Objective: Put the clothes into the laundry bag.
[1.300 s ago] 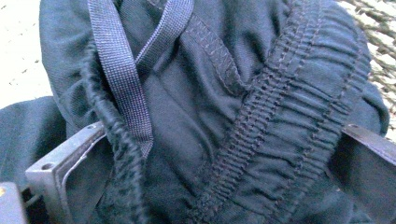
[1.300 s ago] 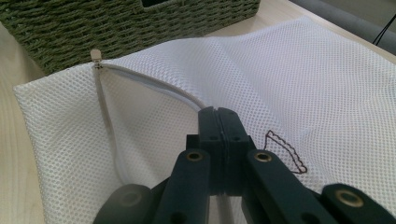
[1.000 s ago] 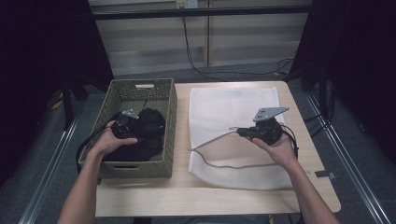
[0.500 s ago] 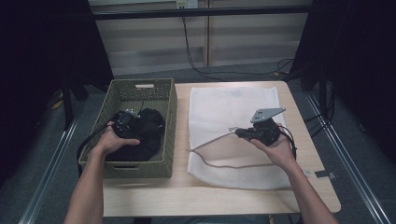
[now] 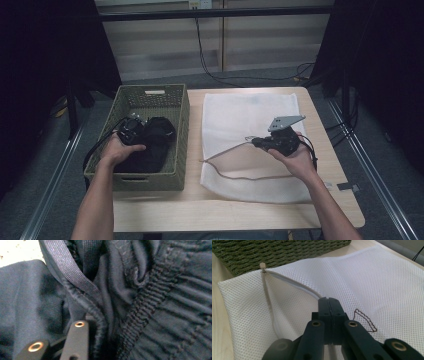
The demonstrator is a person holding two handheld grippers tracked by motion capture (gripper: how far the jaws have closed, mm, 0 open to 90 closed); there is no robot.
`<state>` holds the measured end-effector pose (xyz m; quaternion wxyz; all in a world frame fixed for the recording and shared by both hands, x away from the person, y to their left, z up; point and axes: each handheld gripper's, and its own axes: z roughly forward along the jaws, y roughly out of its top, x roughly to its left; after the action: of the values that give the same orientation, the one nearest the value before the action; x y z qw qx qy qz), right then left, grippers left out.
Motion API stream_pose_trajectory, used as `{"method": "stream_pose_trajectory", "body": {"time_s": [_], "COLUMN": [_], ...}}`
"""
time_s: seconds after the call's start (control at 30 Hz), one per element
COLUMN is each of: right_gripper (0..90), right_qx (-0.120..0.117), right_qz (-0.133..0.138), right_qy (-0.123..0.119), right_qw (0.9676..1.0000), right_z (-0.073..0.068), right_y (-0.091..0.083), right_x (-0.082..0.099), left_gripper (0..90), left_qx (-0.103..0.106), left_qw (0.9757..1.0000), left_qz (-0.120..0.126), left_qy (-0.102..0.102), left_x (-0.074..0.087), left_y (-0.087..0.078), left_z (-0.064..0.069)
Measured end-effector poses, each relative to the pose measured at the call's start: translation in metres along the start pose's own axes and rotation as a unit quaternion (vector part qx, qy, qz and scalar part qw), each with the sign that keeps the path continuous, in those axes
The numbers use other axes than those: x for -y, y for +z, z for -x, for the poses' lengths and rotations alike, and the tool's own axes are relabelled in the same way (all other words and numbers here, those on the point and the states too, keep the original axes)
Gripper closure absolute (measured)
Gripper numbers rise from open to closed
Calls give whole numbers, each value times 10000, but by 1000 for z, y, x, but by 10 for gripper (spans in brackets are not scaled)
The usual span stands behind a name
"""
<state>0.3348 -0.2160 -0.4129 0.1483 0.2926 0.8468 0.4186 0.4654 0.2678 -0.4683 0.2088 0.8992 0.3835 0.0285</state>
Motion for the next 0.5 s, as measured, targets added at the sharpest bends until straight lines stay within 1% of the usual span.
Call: {"method": "stream_pose_trajectory", "body": {"time_s": [0.03,0.1,0.13,0.2,0.23,0.27,0.3,0.33,0.37,0.4,0.43,0.5], "right_gripper": [900,900,900,900,900,900,900,900,900,900,900,900], "right_qx": [2,-2,3,11,3,10,5,7,13,18,18,18], "right_qz": [15,38,50,53,57,52,60,57,60,63,68,79], "right_qy": [20,34,33,47,55,76,74,76,76,75,75,78], "right_qw": [10000,10000,10000,10000,10000,10000,10000,10000,10000,10000,9999,9999], "right_z": [0,1,2,3,3,3,4,4,4,4,4,4], "right_y": [-2,-3,-4,-4,-5,-5,-5,-5,-6,-6,-6,-6], "right_x": [0,1,1,2,2,2,2,2,3,3,3,2], "left_gripper": [665,677,679,682,683,683,684,684,684,684,684,684], "left_qx": [-75,-92,-116,-55,-153,-153,-153,-223,-135,-129,-147,-78], "left_qw": [9998,9998,9999,9998,9998,9998,9997,9994,9990,9988,9985,9973], "left_qz": [-99,-119,-76,-145,-52,-52,145,243,415,458,489,701], "left_qy": [129,118,100,153,123,123,99,112,-8,121,174,200], "left_x": [-2,-3,-4,-5,-5,-5,-6,-6,-6,-7,-8,-9], "left_y": [-2,-3,-3,-9,-12,-12,-21,-27,-31,-36,-40,-47], "left_z": [1,0,1,-1,0,0,-1,0,0,0,2,5]}}
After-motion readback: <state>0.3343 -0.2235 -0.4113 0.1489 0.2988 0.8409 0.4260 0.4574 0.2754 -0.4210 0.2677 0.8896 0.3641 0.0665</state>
